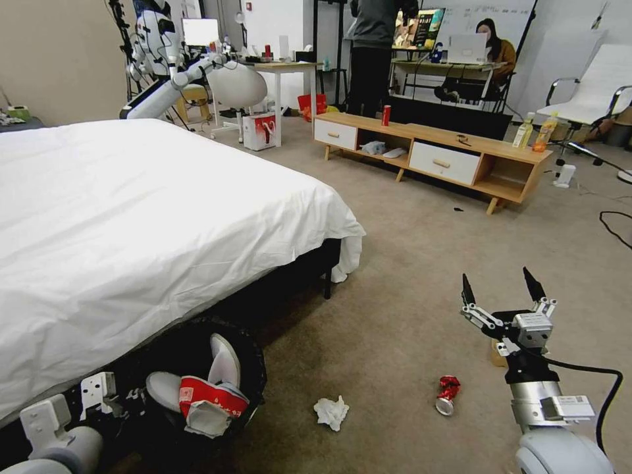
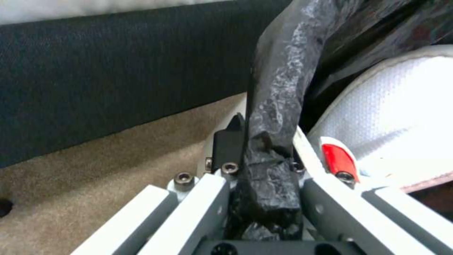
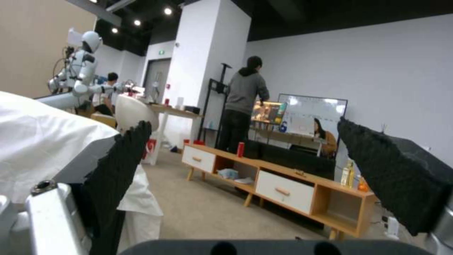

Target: Pick up the trash bin and place the garbage on the floor into it.

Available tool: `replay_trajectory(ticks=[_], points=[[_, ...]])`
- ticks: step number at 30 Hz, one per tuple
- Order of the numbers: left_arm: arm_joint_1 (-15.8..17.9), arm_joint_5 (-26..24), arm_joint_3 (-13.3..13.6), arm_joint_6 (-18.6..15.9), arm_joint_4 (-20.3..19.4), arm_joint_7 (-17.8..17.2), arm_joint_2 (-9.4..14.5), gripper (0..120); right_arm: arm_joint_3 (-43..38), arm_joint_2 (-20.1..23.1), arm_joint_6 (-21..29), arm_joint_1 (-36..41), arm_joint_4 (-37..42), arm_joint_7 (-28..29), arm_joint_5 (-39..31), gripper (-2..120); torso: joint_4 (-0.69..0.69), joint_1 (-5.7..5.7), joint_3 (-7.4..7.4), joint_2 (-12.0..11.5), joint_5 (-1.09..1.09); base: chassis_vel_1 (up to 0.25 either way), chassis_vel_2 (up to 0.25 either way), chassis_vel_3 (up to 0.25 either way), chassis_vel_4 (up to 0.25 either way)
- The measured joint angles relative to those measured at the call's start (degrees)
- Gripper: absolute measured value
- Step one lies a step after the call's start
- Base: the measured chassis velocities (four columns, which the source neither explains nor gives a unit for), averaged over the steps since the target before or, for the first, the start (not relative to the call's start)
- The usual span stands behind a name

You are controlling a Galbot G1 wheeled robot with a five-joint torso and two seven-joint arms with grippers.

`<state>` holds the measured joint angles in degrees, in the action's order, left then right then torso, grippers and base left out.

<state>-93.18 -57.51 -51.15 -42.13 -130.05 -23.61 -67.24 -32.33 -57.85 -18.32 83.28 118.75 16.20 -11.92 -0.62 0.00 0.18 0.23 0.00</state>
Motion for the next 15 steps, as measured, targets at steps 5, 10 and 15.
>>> replay_trajectory(ticks=[5, 10, 15], points=[[-0.6, 0.5, 0.3, 0.0, -0.2, 0.1, 0.0, 1, 0.0, 0.1, -0.2, 0.2, 0.0, -0.3, 0.0, 100, 0.00, 0.00, 0.00, 0.0, 0.00, 0.000, 0.000, 0.000, 0.000], [-0.9, 0.8, 0.3, 0.0, -0.3, 0.2, 0.1, 1, 0.0, 0.1, -0.2, 0.2, 0.0, -0.3, 0.0, 100, 0.00, 0.00, 0.00, 0.0, 0.00, 0.000, 0.000, 0.000, 0.000], [-1.1, 0.8, 0.3, 0.0, -0.4, 0.2, 0.1, 1, 0.0, 0.2, -0.2, 0.2, 0.1, -0.3, 0.0, 100, 0.00, 0.00, 0.00, 0.0, 0.00, 0.000, 0.000, 0.000, 0.000]])
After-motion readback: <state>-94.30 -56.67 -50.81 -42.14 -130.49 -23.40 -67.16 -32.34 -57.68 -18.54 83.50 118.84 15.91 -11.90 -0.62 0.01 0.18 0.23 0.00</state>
